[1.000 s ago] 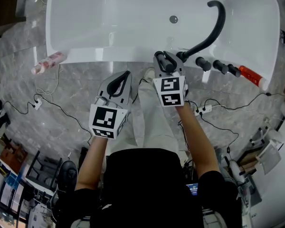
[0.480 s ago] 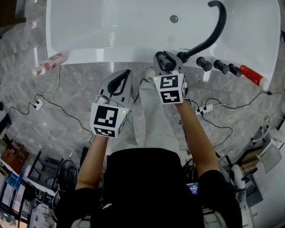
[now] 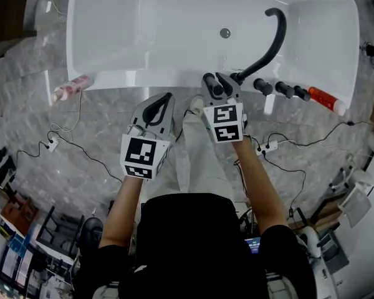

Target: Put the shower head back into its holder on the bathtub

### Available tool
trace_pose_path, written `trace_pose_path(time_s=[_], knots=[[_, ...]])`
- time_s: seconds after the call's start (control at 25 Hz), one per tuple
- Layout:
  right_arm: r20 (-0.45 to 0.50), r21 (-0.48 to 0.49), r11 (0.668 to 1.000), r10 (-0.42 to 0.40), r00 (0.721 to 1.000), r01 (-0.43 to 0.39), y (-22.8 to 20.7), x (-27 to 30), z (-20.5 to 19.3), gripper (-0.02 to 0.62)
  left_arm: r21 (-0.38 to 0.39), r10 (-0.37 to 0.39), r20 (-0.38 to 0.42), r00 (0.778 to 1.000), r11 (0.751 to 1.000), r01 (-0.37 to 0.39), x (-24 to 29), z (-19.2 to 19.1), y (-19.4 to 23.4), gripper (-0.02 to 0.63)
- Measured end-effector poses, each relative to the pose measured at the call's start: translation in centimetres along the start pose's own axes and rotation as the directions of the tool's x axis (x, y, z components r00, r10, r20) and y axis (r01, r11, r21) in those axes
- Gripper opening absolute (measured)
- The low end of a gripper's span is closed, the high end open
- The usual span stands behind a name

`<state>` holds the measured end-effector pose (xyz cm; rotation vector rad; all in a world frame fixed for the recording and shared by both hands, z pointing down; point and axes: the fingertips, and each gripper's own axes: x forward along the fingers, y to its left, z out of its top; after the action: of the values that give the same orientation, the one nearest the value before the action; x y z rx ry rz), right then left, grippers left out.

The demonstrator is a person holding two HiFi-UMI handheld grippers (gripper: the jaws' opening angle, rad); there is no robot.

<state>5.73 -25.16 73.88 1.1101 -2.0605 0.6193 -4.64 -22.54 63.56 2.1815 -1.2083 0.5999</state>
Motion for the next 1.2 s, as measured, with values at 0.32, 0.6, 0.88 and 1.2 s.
trace_pose_path(time_s=[0.32,0.6,0.88,1.2], knots=[[0.030,0.036,0.999,-0.039,0.999,0.038,0.5,-5.3,2.2,0.153,0.060,-0.018,0.049,0.999,0.998,0.015,-2.6,3.6,-1.1,0.011],[0.090,0.051,0.996,-0.075,0.993,0.071,1.1,-10.5,5.2,0.141,0.130,-0.039,0.091,0.995,0.991,0.027,-5.7,7.1,-2.4,0.012],[0.197,0.050,0.992,-0.124,0.972,0.117,1.9,-15.8,10.5,0.069,0.215,-0.062,0.166,0.984,0.976,0.025,-9.2,11.7,-3.4,0.011],[0.287,0.083,0.986,-0.160,0.944,0.141,3.4,-22.1,15.5,0.032,0.275,-0.063,0.211,0.976,0.961,0.003,-14.5,14.9,-3.7,0.011]])
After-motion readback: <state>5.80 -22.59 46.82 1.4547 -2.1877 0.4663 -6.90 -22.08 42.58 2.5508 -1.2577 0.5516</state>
